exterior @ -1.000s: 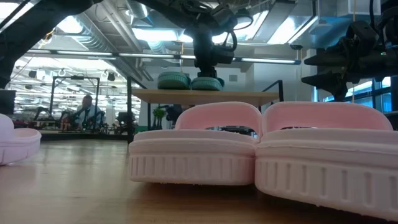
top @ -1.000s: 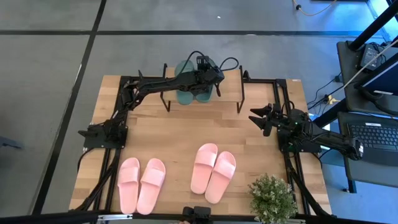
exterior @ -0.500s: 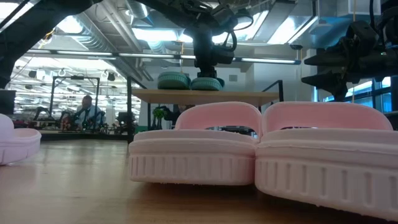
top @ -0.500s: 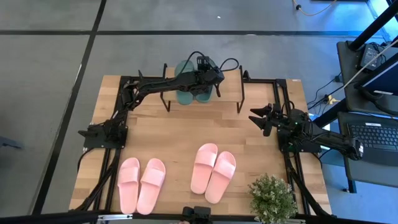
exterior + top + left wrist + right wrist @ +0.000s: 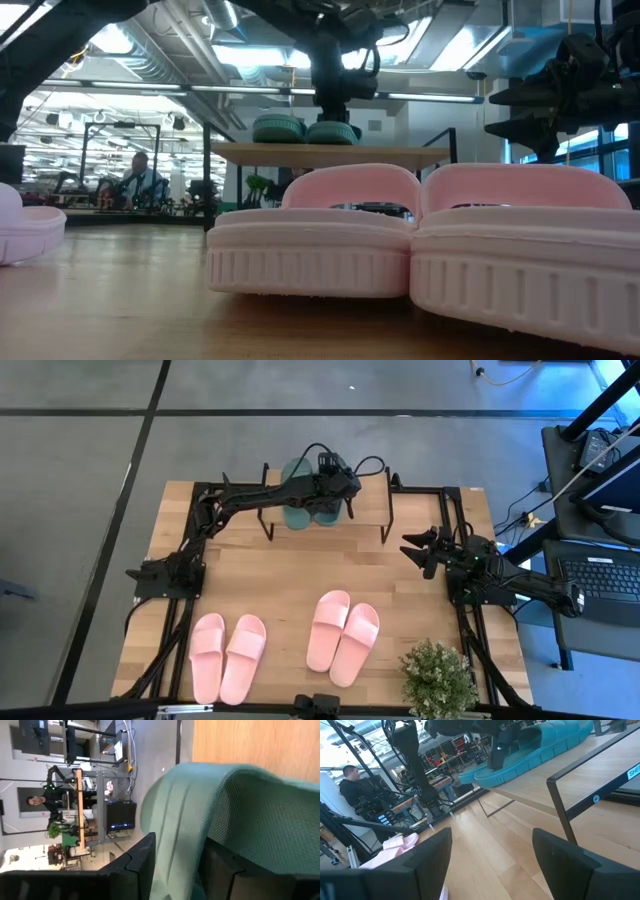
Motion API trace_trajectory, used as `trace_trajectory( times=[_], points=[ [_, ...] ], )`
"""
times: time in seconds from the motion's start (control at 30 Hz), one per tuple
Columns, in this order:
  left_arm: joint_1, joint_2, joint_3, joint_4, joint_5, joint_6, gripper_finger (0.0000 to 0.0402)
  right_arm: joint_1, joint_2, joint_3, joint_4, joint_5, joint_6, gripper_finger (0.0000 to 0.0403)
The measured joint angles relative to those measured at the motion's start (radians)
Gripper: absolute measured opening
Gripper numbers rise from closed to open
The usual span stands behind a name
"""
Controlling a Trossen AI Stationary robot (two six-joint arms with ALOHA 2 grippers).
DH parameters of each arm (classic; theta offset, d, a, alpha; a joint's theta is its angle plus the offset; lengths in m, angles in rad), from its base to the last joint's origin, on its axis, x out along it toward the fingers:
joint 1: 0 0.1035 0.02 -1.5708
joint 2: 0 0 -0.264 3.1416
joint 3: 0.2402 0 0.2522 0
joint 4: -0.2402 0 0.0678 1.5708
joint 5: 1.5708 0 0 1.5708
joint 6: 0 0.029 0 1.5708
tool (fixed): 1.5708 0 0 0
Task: Pick and place slides into the shelf
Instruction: Put the green slide on the shelf
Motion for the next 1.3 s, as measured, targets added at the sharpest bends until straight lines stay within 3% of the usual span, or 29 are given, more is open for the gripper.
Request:
trace_trajectory(
  times=[0.4, 1.3],
  points=[
    [-0.004, -0.004, 0.091, -0.131, 0.046, -0.068, 0.0126, 0.0, 0.0, 0.0, 0.0, 0.0, -0.002, 0.0277],
    [0.032, -0.004, 0.093, -0.258, 0.006, -0.281, 0.0126, 0.0, 0.0, 0.0, 0.0, -0.001, 0.0, 0.0277]
  ],
)
